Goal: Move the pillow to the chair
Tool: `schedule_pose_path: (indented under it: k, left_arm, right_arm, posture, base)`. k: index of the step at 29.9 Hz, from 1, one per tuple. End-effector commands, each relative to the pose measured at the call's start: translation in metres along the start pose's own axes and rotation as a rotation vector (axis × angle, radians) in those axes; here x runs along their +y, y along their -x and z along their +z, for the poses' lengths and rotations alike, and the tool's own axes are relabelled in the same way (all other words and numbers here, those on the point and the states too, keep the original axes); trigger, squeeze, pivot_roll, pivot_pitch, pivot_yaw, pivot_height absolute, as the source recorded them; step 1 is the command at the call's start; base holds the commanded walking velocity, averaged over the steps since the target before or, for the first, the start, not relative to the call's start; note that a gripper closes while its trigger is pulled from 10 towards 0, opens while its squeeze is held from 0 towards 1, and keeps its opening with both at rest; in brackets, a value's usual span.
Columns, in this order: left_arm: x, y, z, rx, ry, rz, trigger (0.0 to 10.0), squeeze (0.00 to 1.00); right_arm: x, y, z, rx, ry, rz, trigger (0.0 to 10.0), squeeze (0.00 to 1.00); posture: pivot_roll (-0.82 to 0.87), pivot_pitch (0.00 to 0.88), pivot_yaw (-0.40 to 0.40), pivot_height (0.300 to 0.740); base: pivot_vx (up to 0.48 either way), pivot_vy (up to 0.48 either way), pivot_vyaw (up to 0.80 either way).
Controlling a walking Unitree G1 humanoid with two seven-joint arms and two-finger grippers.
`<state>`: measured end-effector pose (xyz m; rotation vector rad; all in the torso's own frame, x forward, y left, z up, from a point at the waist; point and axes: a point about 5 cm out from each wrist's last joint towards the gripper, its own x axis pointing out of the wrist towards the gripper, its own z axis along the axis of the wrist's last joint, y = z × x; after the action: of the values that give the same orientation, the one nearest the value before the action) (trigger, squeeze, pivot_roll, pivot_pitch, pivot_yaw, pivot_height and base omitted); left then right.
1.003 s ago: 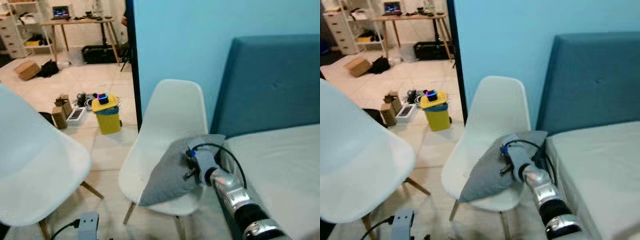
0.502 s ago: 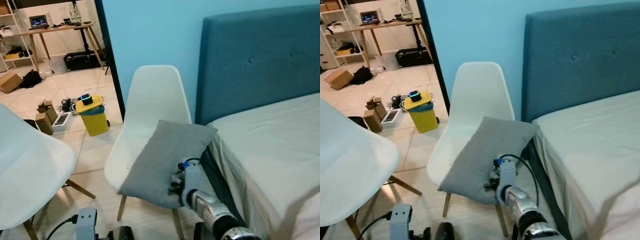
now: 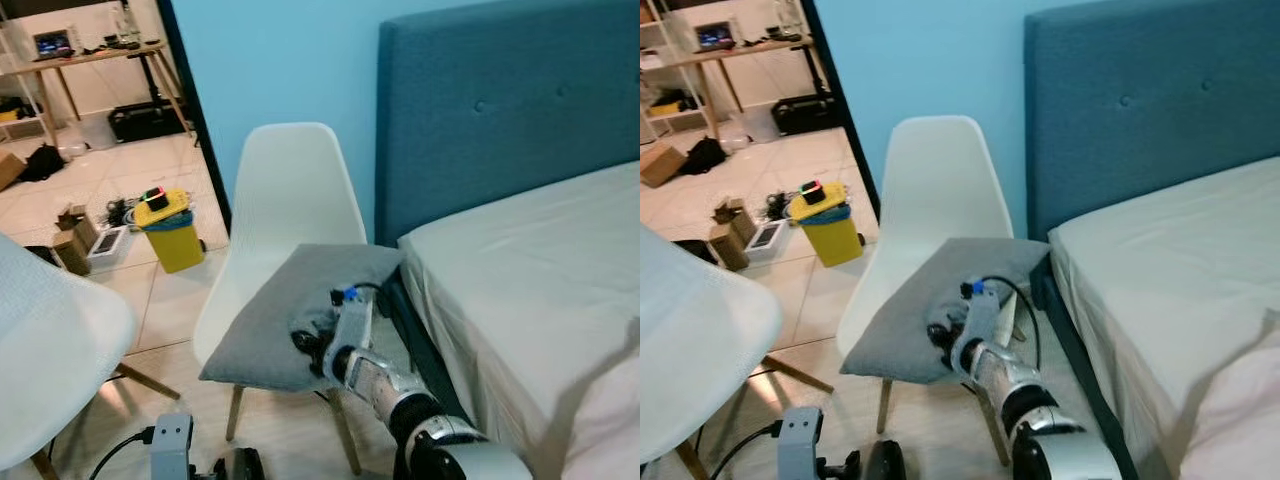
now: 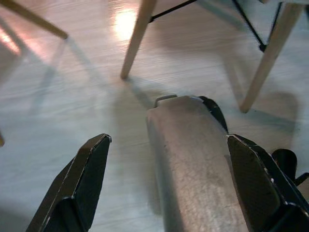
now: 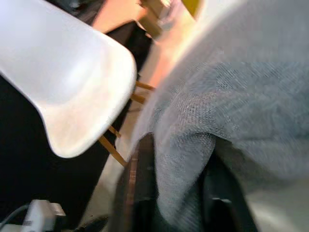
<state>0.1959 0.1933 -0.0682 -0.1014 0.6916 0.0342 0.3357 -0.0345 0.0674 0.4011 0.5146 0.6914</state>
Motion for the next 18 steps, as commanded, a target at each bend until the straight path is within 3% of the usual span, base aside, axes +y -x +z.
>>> schedule_pose_path:
  k: [1,3,6,13,14,15,18]
  left_arm:
    - [0.004,0.001,-0.001,0.005,-0.018,0.003,10.0,0.00]
    - [0.003,0.001,-0.001,0.004,-0.016,0.003,10.0,0.00]
    - [-0.001,0.001,-0.002,0.003,-0.009,0.003,10.0,0.00]
    - [-0.002,0.000,-0.002,0.005,-0.008,0.004,10.0,0.00]
    - [-0.004,-0.001,-0.002,0.025,-0.011,0.017,10.0,0.00]
    - [-0.004,-0.001,-0.002,0.025,-0.011,0.017,10.0,0.00]
    - [-0.005,-0.003,0.000,0.038,-0.012,0.030,10.0,0.00]
  right_arm:
    - [0.064,-0.029,0.004,-0.026,0.029,0.198,10.0,1.00]
    - [0.064,-0.029,0.003,-0.024,0.053,0.192,10.0,1.00]
    - [0.041,-0.020,-0.008,0.014,0.105,0.128,10.0,1.00]
    - [0.025,-0.010,-0.011,0.017,0.104,0.119,10.0,1.00]
    - [-0.011,0.020,-0.011,-0.011,0.103,0.134,10.0,1.00]
    - [-0.011,0.020,-0.011,-0.011,0.103,0.134,10.0,1.00]
    - [-0.033,0.051,-0.010,-0.039,0.096,0.198,10.0,1.00]
  posture:
    - [0.12,0.103,0.034,0.564]
    - [0.11,0.102,0.033,0.564]
    - [0.10,0.099,0.031,0.564]
    - [0.10,0.097,0.031,0.564]
    - [0.05,0.083,0.040,0.564]
    - [0.05,0.083,0.040,0.564]
    - [0.04,0.078,0.041,0.564]
  base:
    - [0.000,0.000,0.00]
    - [0.000,0.000,0.00]
    - [0.000,0.000,0.00]
    - [0.000,0.000,0.00]
    - [0.000,0.000,0.00]
    - [0.000,0.000,0.00]
    - [0.000,0.000,0.00]
